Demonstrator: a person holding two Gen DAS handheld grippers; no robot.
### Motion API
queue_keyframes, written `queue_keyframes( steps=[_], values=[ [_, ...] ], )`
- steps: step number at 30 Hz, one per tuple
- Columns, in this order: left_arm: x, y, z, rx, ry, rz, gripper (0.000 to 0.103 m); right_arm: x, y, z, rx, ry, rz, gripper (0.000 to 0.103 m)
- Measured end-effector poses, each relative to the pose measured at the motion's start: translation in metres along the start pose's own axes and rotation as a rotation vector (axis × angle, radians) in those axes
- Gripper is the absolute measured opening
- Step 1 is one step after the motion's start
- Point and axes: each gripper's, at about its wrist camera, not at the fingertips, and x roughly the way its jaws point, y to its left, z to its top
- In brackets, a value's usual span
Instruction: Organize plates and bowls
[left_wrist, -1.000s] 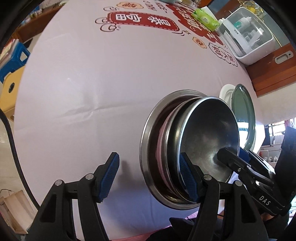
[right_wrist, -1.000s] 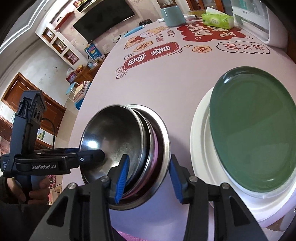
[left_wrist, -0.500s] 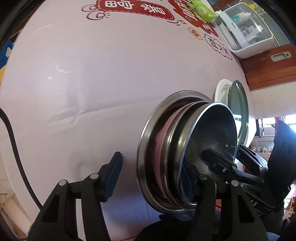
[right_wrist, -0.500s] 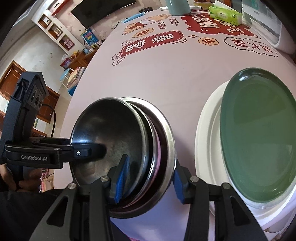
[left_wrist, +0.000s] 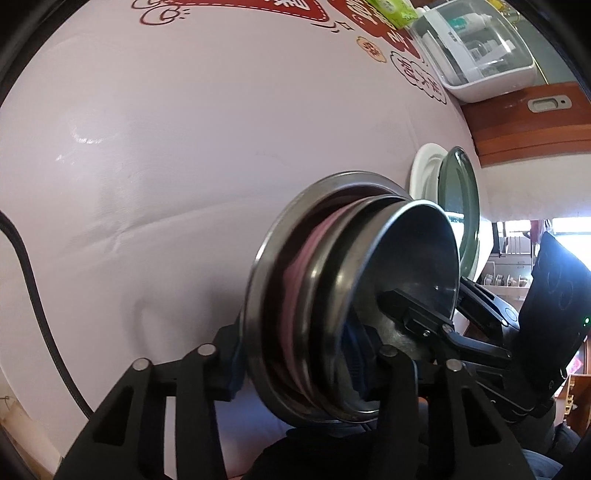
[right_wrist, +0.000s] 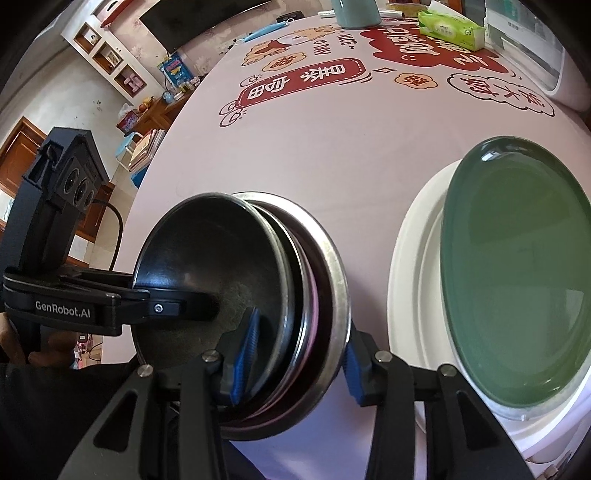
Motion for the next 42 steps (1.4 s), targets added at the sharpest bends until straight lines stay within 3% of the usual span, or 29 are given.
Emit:
queue_keyframes(
  steps=[21, 42],
  values=[
    [0.001, -0.012, -0.008, -0.2, -0.01, 0.005, 0.044, -0.01, -0.006, 0.016, -0.151, 0.078, 0.071, 0.037],
    [-0.014, -0.118, -0.002, -0.24, -0.122, 0.023, 0.045, -0.088, -0.064, 0.04, -0.251, -0.003, 0.114, 0.036]
  ],
)
